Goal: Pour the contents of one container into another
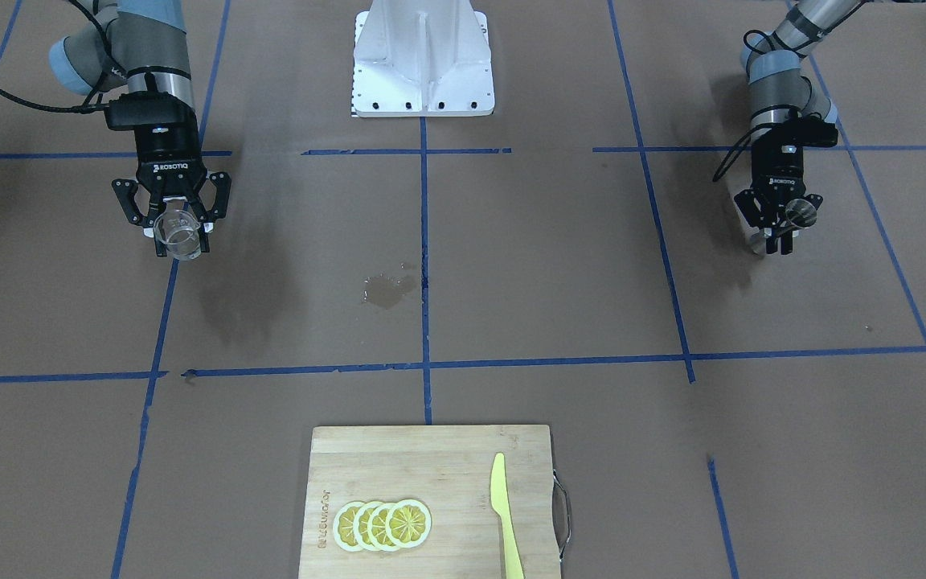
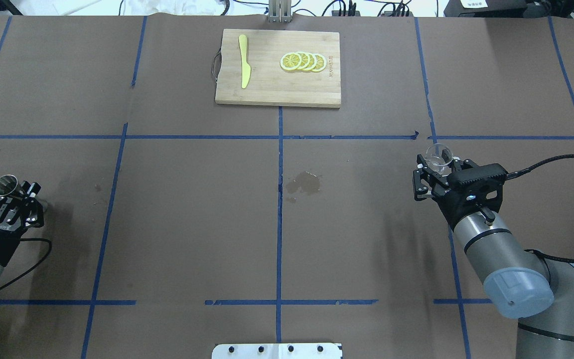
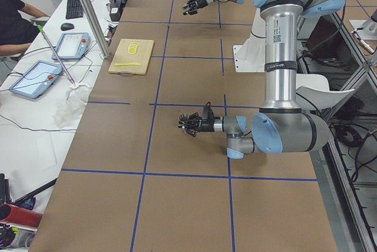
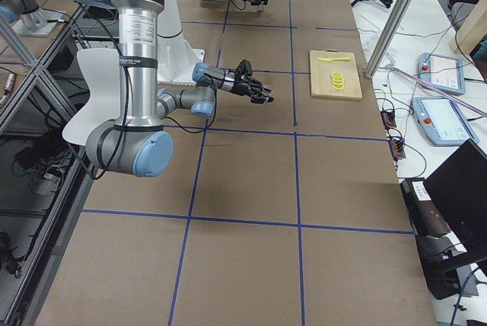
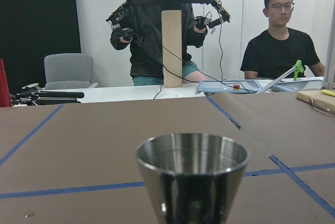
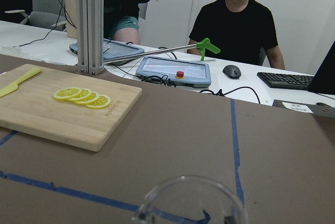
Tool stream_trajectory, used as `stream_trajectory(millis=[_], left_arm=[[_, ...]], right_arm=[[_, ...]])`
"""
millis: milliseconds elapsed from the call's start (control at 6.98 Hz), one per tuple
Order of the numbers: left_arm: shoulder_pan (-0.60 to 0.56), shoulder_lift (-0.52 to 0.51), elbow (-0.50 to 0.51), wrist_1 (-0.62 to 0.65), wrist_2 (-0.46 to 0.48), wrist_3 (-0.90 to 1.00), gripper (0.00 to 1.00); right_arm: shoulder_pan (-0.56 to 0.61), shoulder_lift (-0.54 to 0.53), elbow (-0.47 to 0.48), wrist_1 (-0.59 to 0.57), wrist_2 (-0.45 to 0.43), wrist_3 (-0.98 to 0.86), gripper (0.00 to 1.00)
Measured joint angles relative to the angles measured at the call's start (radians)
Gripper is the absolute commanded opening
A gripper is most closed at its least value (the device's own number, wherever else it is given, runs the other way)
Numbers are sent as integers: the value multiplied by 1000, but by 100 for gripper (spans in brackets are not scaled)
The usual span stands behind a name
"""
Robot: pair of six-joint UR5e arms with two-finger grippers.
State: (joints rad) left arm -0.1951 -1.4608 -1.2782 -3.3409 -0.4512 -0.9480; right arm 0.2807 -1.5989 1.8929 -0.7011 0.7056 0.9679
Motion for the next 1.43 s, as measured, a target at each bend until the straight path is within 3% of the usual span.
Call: stream_trajectory(millis=[1003,1146,1289,1432], left_arm=[[10,-20,2,11,0,-1,0],[11,-20,2,11,-1,-1,36],[12,-20,2,11,-1,-1,99],[14,-21,1,10,-1,-1,100]], right_arm=[[0,-1,0,0,0,0,0],[0,-1,0,0,0,0,0],[0,-1,0,0,0,0,0],[0,-1,0,0,0,0,0]])
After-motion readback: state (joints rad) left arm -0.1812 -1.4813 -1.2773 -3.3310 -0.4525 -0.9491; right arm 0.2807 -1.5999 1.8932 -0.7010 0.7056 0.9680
